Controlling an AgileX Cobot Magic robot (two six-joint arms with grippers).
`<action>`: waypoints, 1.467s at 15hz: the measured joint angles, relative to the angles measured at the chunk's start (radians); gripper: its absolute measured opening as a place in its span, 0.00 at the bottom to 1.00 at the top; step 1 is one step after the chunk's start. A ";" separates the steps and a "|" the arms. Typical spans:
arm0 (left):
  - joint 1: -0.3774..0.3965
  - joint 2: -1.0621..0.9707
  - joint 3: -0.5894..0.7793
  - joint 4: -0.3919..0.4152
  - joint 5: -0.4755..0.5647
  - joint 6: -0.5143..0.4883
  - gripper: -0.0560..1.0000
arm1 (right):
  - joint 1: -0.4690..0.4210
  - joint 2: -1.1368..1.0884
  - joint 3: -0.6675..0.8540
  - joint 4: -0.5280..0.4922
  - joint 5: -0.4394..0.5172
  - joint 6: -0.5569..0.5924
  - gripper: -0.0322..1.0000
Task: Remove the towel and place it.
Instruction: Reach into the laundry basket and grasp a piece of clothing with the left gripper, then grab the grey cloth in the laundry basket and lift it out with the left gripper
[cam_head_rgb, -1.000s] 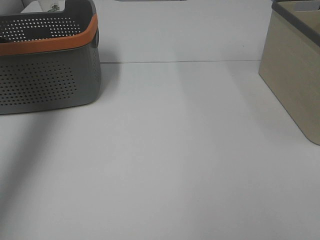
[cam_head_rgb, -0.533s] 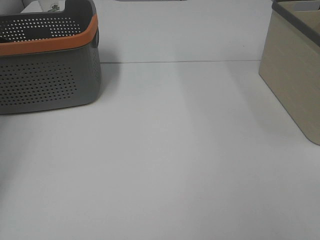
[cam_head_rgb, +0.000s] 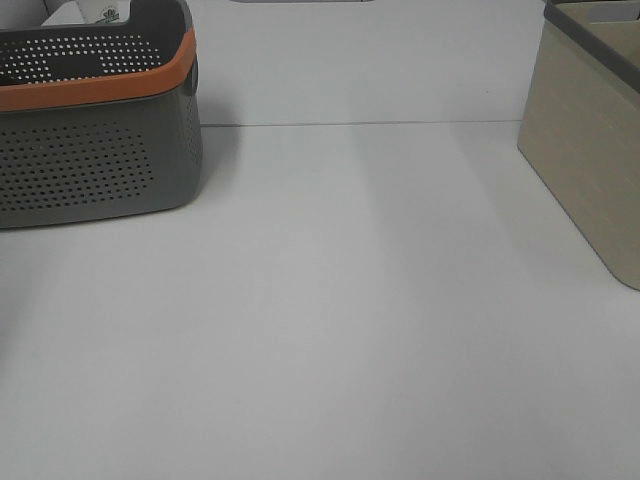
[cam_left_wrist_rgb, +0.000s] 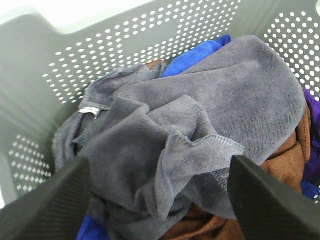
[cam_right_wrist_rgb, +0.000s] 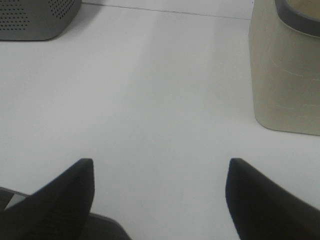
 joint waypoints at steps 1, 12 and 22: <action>-0.012 0.015 0.000 -0.002 -0.005 0.011 0.72 | 0.000 0.000 0.000 -0.008 0.000 0.005 0.73; -0.108 0.119 0.000 0.007 -0.139 0.017 0.71 | 0.000 0.000 0.000 -0.014 0.000 0.020 0.73; -0.118 0.131 -0.002 0.118 -0.125 -0.049 0.53 | 0.000 0.000 0.000 -0.014 0.000 0.035 0.73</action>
